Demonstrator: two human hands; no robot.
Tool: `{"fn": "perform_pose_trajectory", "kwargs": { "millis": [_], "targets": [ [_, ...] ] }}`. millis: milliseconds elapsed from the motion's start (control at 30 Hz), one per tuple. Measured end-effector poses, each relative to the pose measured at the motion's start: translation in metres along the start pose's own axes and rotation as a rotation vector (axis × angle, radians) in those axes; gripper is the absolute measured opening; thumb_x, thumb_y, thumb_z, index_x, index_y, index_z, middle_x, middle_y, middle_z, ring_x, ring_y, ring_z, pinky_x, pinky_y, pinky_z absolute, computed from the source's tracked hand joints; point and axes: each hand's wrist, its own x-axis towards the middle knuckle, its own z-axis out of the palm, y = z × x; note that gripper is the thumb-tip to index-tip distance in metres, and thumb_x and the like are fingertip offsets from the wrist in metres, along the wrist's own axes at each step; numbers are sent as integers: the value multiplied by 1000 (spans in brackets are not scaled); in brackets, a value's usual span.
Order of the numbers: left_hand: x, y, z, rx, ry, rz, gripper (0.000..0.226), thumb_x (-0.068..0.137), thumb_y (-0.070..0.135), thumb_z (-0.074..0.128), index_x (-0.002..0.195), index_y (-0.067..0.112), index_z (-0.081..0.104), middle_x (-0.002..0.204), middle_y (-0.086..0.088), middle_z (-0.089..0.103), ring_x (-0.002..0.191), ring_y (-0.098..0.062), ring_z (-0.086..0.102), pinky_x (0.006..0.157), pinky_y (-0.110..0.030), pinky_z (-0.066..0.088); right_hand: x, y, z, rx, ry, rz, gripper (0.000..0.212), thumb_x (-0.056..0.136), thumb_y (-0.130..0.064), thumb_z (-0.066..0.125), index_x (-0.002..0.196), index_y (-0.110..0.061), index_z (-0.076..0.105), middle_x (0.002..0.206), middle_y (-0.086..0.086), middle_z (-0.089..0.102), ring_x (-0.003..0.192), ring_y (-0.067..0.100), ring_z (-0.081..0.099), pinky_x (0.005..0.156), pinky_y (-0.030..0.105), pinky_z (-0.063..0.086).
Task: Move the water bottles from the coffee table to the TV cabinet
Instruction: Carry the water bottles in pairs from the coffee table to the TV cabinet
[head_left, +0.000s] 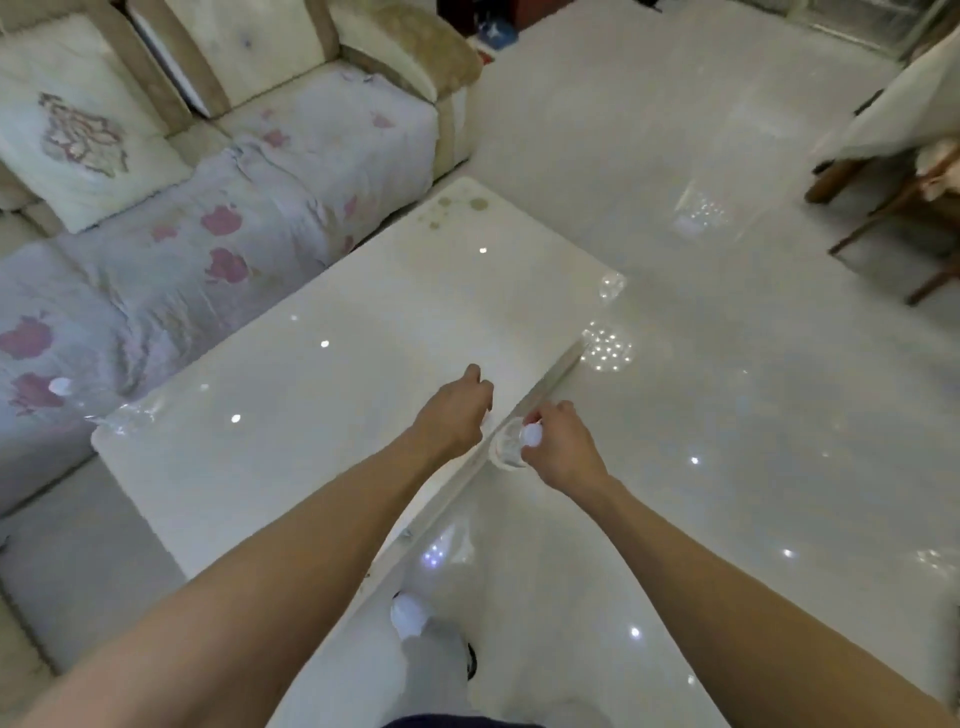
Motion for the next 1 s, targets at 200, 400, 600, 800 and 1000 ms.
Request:
{"fn": "perform_pose_trajectory", "kwargs": {
  "millis": [200,400,600,800,1000],
  "targets": [
    [22,140,18,51,6,205,26,85,1,59,110,5,56,117,-14,50,78,-21,45,67,-29,42,-60,110,-79,113,150,150,35,77,-8,69,111,-9,59,117,11,50,100,29,58,82,31,49],
    [40,303,55,89,-37,378,34,77,3,68,110,11,65,116,-9,55,103,-29,57,85,-31,48,-138,239,-159,181,323,294,34,74,-12,71,107,-8,62,115,12,51,100,30,59,81,29,46],
    [38,469,93,86,-133,617,34,73,2,68,106,9,68,108,-12,57,101,-30,58,76,-27,39,-222,358,-225,232,471,507,27,73,-12,71,99,-7,65,114,15,53,96,31,61,80,32,49],
    [41,624,139,125,-203,851,38,73,6,74,112,8,69,110,-12,59,102,-30,59,83,-31,46,-295,468,-267,314,623,753,28,75,-12,70,102,-8,64,116,13,53,97,29,60,78,30,48],
    [61,780,197,232,-314,1111,33,76,4,70,109,7,69,110,-13,58,100,-30,58,79,-31,44,-346,574,-309,349,694,997,27,71,-12,72,95,-1,67,105,17,59,91,32,62,79,39,55]
  ]
}}
